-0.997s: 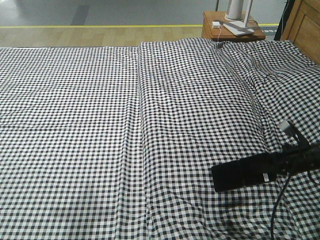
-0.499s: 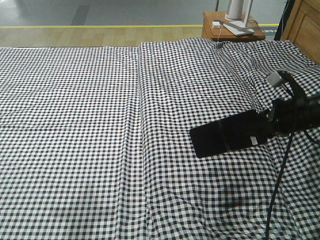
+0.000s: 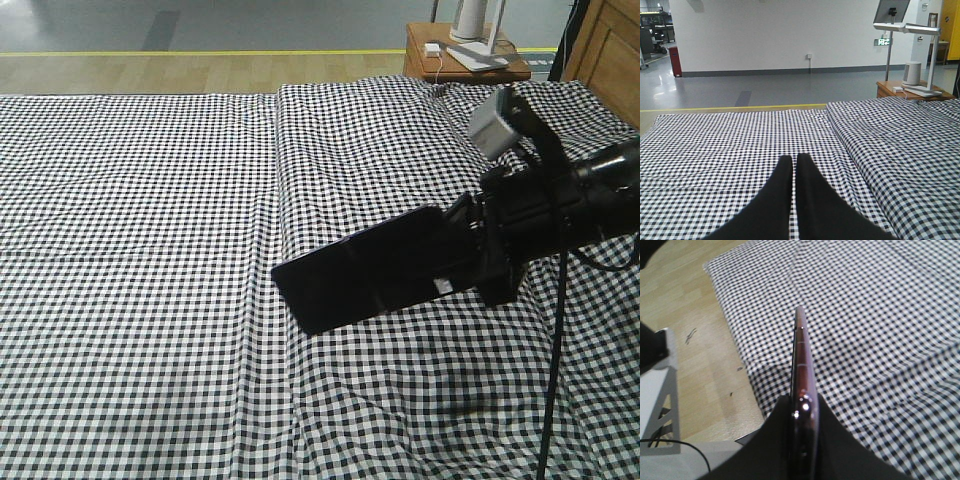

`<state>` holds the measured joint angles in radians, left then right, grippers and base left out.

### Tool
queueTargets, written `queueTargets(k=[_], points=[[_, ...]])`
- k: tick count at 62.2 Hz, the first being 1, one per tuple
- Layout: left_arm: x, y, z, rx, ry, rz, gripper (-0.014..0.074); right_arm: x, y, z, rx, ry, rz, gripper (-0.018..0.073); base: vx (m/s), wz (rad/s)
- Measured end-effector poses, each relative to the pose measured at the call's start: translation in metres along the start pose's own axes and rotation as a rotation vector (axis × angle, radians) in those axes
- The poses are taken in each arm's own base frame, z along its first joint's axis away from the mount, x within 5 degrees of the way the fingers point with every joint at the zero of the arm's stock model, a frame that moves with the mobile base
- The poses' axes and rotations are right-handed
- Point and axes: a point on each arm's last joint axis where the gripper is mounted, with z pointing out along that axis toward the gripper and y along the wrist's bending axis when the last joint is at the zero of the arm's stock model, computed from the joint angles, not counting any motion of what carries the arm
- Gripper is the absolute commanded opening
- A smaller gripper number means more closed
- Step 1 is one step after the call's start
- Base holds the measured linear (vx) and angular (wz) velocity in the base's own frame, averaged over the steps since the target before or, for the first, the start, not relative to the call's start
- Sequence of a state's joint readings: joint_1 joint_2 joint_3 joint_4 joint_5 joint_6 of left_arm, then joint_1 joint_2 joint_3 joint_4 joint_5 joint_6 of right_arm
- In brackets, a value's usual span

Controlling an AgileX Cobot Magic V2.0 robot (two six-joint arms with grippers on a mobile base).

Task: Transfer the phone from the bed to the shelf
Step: 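Lift the black phone off the bed with the right gripper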

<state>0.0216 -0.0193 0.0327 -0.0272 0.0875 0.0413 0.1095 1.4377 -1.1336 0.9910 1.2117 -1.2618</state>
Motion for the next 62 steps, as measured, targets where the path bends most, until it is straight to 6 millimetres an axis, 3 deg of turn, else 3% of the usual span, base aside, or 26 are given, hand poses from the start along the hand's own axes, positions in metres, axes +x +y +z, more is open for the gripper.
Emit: queueTargets(k=[17, 28, 47, 62], points=[[0.0, 0.0, 0.0, 0.0, 0.0, 0.0, 0.0001, -0.004, 0.046, 0.023, -0.133, 0.015, -0.072, -0.0003, 0.0, 0.0], [0.0, 0.0, 0.0, 0.0, 0.0, 0.0, 0.0001, -0.008, 0.071, 0.024, -0.183, -0.003, -0.121, -0.0003, 0.0, 0.0], [0.0, 0.0, 0.0, 0.0, 0.0, 0.0, 0.0001, -0.016, 0.088, 0.01, -0.184, -0.074, -0.154, -0.0003, 0.0, 0.0], [0.0, 0.0, 0.0, 0.0, 0.0, 0.0, 0.0001, -0.016, 0.089, 0.009, -0.184, -0.079, -0.156, -0.0003, 0.0, 0.0]])
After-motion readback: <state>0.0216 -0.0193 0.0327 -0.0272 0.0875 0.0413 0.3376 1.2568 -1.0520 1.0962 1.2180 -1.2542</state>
